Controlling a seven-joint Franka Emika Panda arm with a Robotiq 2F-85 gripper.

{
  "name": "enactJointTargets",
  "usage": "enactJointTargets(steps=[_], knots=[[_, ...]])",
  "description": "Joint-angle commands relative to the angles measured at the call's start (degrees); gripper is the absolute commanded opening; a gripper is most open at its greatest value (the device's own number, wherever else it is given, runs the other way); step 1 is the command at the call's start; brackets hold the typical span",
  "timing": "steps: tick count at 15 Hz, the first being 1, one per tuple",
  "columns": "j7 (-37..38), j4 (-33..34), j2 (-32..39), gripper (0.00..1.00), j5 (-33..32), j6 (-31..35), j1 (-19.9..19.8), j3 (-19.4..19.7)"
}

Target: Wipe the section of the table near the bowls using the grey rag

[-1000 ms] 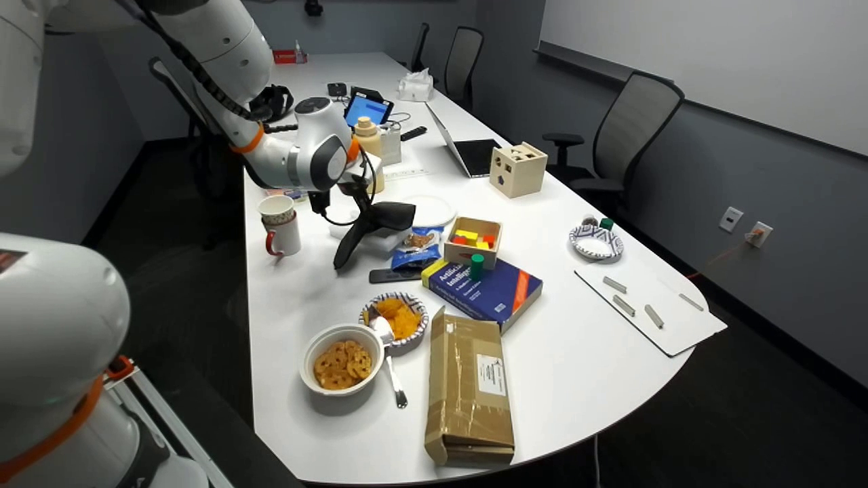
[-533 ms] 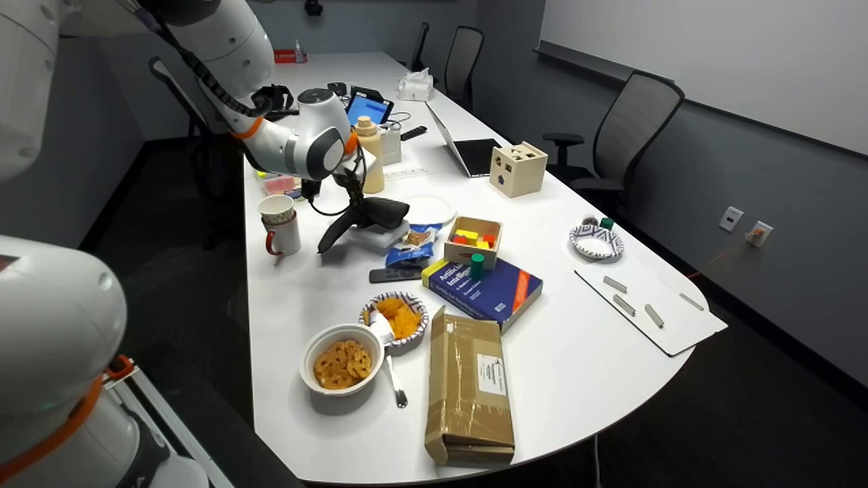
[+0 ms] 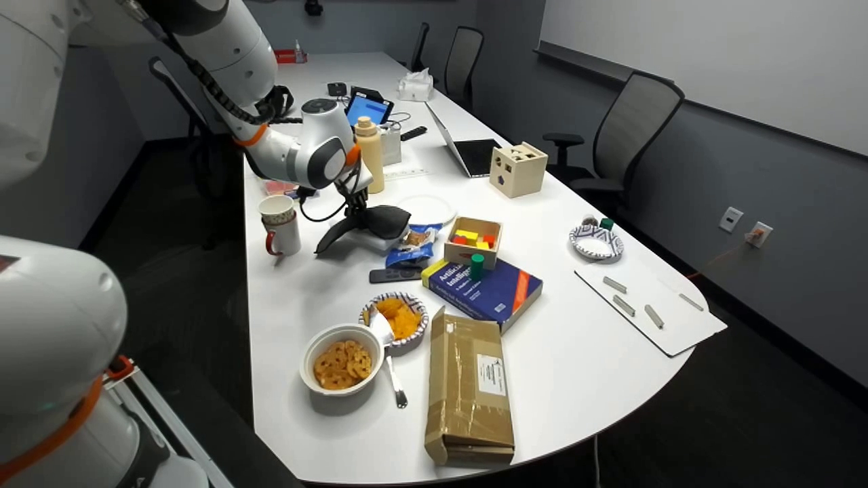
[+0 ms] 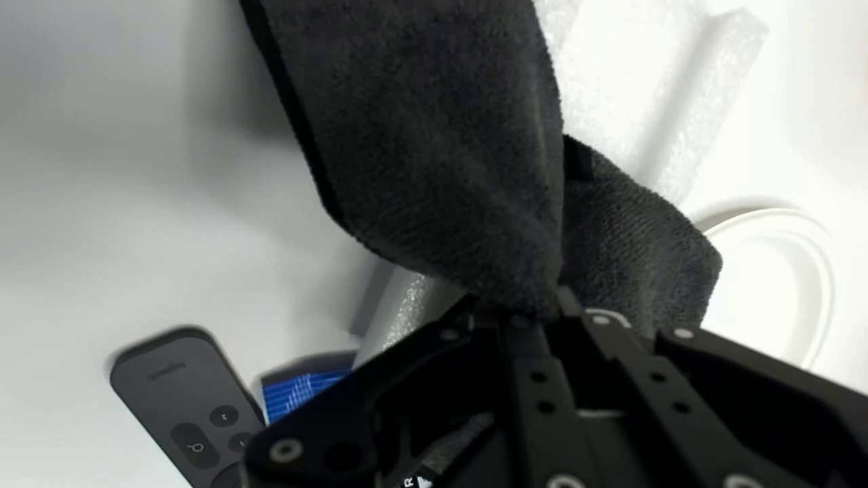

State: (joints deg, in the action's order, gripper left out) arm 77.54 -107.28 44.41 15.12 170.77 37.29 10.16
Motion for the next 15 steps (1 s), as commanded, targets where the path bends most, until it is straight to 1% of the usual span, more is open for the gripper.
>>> enactJointTargets(steps=[1, 3, 5, 6, 7, 8, 9, 11, 14, 15], knots=[[4.95, -0.84, -0.60, 0.37, 0.14, 1.47, 0.52, 0.21], [5.39, -1.92, -2.38, 0.53, -0.49, 1.58, 0.67, -0.03], [5.60, -3.79, -5.03, 0.69, -1.13, 2.09, 1.93, 0.80], [5.16, -4.99, -7.03, 0.77, -1.43, 1.12, 2.16, 0.73], [4.83, -6.11, -8.81, 0.84, -1.70, 0.34, 2.30, 0.54], [3.41, -7.79, -11.55, 0.92, -2.13, -1.66, 1.56, -0.75], [3.15, -9.51, -13.89, 0.98, -3.25, -3.36, 2.22, -0.33], [2.77, -13.18, -18.00, 1.00, -7.24, -7.32, 3.61, 0.76], [6.12, -18.67, -23.16, 1.00, -18.26, -14.22, 7.09, 4.48], [6.34, -19.80, -24.56, 1.00, -21.68, -16.66, 6.87, 4.26]])
